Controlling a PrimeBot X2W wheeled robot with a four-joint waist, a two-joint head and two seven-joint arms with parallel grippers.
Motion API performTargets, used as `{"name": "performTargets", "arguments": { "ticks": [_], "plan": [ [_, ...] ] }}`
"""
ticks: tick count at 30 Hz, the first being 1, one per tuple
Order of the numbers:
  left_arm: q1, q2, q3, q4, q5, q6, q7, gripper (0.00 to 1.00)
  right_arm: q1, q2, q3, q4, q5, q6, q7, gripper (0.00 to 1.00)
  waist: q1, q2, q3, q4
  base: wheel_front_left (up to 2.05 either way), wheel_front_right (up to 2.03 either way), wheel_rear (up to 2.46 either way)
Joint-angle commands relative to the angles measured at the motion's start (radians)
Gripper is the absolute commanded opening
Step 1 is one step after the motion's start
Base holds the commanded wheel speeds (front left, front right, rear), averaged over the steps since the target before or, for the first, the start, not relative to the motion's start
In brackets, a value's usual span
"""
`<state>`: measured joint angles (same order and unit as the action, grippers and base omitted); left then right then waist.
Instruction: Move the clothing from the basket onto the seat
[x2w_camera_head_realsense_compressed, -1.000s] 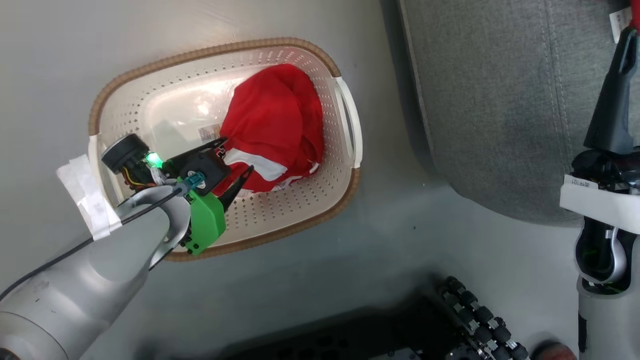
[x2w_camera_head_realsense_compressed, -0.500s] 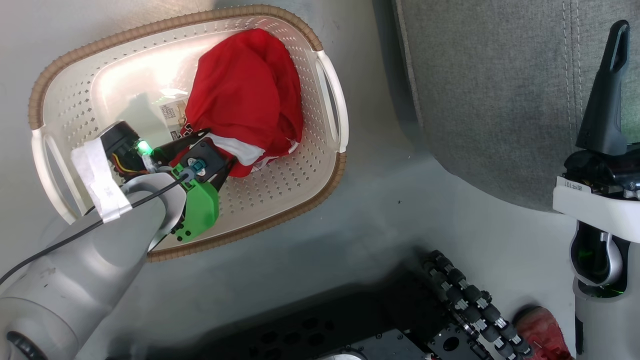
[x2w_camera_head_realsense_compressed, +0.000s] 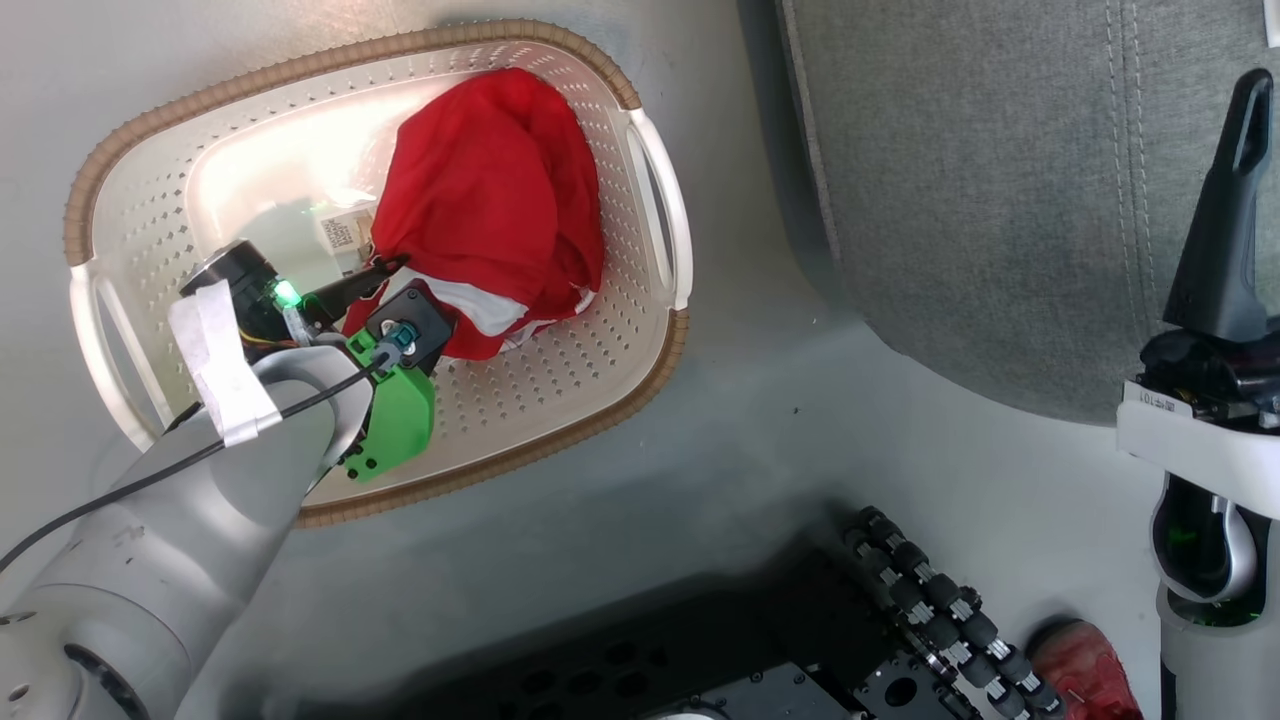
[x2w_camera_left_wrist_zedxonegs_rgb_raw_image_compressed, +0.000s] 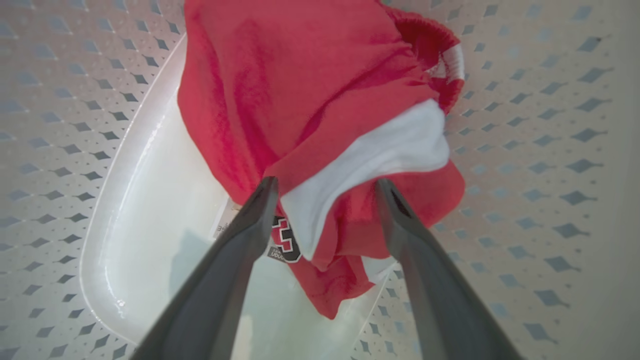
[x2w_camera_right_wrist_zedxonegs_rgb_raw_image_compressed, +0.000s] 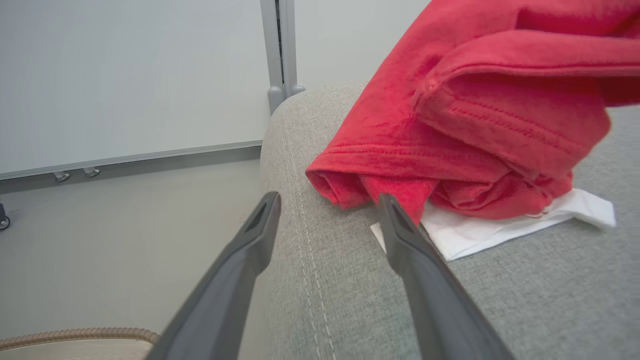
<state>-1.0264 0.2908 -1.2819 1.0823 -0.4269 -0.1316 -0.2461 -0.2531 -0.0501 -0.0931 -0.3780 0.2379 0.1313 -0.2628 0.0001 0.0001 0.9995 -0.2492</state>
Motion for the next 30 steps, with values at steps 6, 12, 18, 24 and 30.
{"name": "performTargets", "arguments": {
  "ticks": [6, 12, 18, 24, 30],
  "plan": [
    [-0.002, -0.026, 0.001, 0.031, 0.019, 0.001, -0.013, 1.0, 0.028, 0.0, -0.016, -0.023, -0.009, -0.001, -0.003, 1.0, -0.0001, -0.0001, 0.0, 0.001, 0.0, 0.0, 0.0],
    [-0.019, -0.035, 0.001, 0.038, 0.022, 0.001, -0.019, 0.0, 0.036, 0.0, -0.025, -0.028, -0.008, -0.001, -0.003, 1.0, -0.0001, -0.0001, 0.003, 0.007, 0.0, 0.0, 0.0],
    [-0.038, -0.024, 0.001, 0.001, 0.003, 0.001, -0.019, 0.0, 0.025, 0.0, -0.031, -0.024, -0.002, -0.001, -0.003, 1.0, -0.0001, -0.0001, 0.007, 0.01, 0.0, 0.0, 0.0],
    [-0.035, 0.024, 0.007, -0.099, -0.037, 0.001, -0.019, 0.0, -0.014, 0.0, -0.016, -0.004, 0.021, -0.001, -0.003, 1.0, -0.0001, -0.0001, 0.0, 0.005, 0.0, 0.0, 0.0],
    [0.012, 0.064, 0.041, -0.199, -0.052, 0.001, -0.019, 0.0, -0.044, -0.001, -0.003, 0.027, 0.019, -0.001, -0.003, 1.0, -0.0001, -0.0001, -0.061, 0.019, 0.0, 0.0, 0.0]
  ]
}}
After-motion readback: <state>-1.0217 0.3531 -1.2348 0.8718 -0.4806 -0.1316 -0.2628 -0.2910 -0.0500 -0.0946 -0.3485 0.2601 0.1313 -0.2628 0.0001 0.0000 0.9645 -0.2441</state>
